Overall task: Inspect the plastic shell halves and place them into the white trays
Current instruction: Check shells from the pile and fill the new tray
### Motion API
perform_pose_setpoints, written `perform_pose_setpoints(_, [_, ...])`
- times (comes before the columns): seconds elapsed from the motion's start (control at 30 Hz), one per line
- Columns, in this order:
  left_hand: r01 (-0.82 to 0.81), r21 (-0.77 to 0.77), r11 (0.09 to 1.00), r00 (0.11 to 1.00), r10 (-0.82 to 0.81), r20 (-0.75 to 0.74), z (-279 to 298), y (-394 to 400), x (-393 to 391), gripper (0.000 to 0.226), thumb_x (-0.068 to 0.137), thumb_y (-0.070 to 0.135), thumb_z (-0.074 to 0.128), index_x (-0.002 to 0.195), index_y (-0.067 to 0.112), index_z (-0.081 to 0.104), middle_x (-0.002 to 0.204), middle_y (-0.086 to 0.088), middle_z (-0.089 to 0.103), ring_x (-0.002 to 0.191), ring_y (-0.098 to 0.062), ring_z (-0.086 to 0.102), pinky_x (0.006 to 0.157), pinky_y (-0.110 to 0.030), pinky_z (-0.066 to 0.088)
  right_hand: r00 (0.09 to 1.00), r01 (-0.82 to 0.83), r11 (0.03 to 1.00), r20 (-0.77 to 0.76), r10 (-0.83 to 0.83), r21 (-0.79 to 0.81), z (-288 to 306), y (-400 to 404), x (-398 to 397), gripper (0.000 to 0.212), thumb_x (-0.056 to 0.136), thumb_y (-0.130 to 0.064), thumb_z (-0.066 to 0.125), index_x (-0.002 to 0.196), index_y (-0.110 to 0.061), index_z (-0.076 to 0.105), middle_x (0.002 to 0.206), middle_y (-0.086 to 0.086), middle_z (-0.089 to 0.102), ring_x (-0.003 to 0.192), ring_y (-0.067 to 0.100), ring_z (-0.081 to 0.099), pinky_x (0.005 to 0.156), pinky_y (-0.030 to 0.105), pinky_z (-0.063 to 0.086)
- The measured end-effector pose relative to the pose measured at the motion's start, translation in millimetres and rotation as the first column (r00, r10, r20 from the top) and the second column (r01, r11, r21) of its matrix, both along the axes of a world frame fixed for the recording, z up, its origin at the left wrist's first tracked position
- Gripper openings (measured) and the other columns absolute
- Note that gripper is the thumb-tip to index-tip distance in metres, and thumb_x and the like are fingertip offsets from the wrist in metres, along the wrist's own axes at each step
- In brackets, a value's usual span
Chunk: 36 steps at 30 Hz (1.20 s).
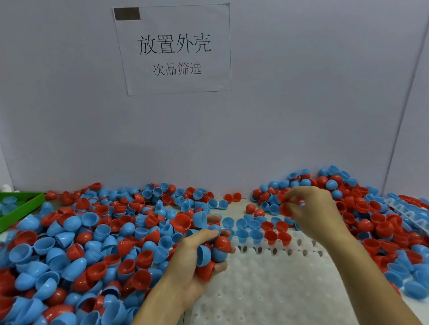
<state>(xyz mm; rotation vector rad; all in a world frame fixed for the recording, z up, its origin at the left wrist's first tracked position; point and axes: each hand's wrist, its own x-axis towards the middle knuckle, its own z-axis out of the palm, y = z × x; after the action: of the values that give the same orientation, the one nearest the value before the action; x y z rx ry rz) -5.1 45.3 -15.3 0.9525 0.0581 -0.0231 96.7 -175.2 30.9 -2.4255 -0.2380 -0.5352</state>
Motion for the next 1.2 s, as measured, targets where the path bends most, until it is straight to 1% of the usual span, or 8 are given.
perform_pose_setpoints(0.1, [-0.002,0.002,1.000,1.000,0.002,0.000,-1,0,1,0.047,0.074,0.012,0.067,0.121,0.010,0.064,0.091,-0.017,0.072,0.068,-0.025,0.067,0.040,-0.024,0.042,0.991,0.079,0.992,-0.104,-0.089,-0.102,-13,-18,13,0.022,0.092,-0.005,0.067,0.112,-0.013,0.073,0.106,0.007,0.072,0.083,0.014,0.065,0.080,0.029,0.058])
perform_pose_setpoints(0.33, [-0.003,-0.015,1.000,1.000,0.003,-0.007,-2,0,0,0.042,0.073,0.011,0.067,0.116,0.012,0.066,0.092,-0.017,0.072,0.067,-0.024,0.068,0.040,-0.025,0.043,0.936,0.105,0.888,-0.257,-0.240,-0.447,-43,-18,16,0.033,0.093,-0.003,0.056,0.113,-0.024,0.072,0.104,0.004,0.067,0.086,0.021,0.064,0.079,0.038,0.060])
perform_pose_setpoints(0.73, [0.006,-0.057,0.998,1.000,-0.005,0.002,3,-1,-3,0.044,0.074,0.012,0.066,0.118,0.010,0.064,0.093,-0.018,0.072,0.064,-0.022,0.067,0.040,-0.024,0.042,0.947,0.071,0.923,-0.266,-0.183,-0.379,-33,-20,15,0.037,0.095,-0.011,0.056,0.127,-0.030,0.063,0.132,0.005,0.061,0.104,0.023,0.063,0.085,0.038,0.059])
perform_pose_setpoints(0.87, [0.012,-0.060,0.998,1.000,-0.013,-0.010,4,-1,-3,0.031,0.075,0.011,0.067,0.106,0.010,0.062,0.094,-0.019,0.072,0.065,-0.023,0.067,0.040,-0.024,0.043,0.969,-0.143,0.959,-0.231,0.085,-0.243,-1,-8,4,0.029,0.097,-0.018,0.059,0.125,-0.027,0.065,0.112,-0.002,0.067,0.087,0.009,0.063,0.076,0.023,0.056])
perform_pose_setpoints(0.93, [0.023,-0.058,0.998,1.000,-0.024,-0.014,4,-1,-3,0.029,0.076,0.011,0.067,0.104,0.008,0.060,0.094,-0.018,0.071,0.066,-0.023,0.067,0.040,-0.024,0.043,0.933,-0.324,0.931,-0.219,0.285,-0.168,17,10,-11,0.023,0.095,-0.027,0.064,0.115,-0.038,0.066,0.096,-0.016,0.066,0.078,0.002,0.063,0.065,0.013,0.050])
perform_pose_setpoints(1.0, [0.039,-0.050,0.998,0.999,-0.040,-0.012,4,-2,-4,0.032,0.077,0.013,0.068,0.107,0.007,0.060,0.093,-0.017,0.070,0.066,-0.022,0.066,0.041,-0.024,0.043,0.858,-0.484,0.871,-0.244,0.452,-0.085,27,32,-28,0.021,0.093,-0.032,0.067,0.110,-0.045,0.066,0.092,-0.017,0.067,0.082,-0.001,0.065,0.069,0.018,0.055])
perform_pose_setpoints(1.1, [0.078,0.010,0.997,0.997,-0.078,0.012,4,-3,-5,0.027,0.075,0.018,0.069,0.100,0.008,0.071,0.088,-0.013,0.069,0.066,-0.019,0.065,0.044,-0.025,0.044,0.803,-0.579,0.814,-0.209,0.558,-0.052,21,66,-44,0.021,0.094,-0.034,0.065,0.115,-0.040,0.065,0.097,-0.016,0.068,0.089,0.001,0.066,0.076,0.022,0.057])
perform_pose_setpoints(1.2, [0.111,0.128,0.986,0.993,-0.114,0.019,4,-3,-6,0.025,0.071,0.022,0.070,0.091,0.009,0.076,0.087,-0.015,0.070,0.071,-0.021,0.068,0.049,-0.027,0.048,0.810,-0.578,0.816,-0.102,0.578,0.033,14,83,-50,0.026,0.097,-0.028,0.061,0.120,-0.039,0.063,0.097,-0.023,0.061,0.090,-0.002,0.061,0.068,0.015,0.053])
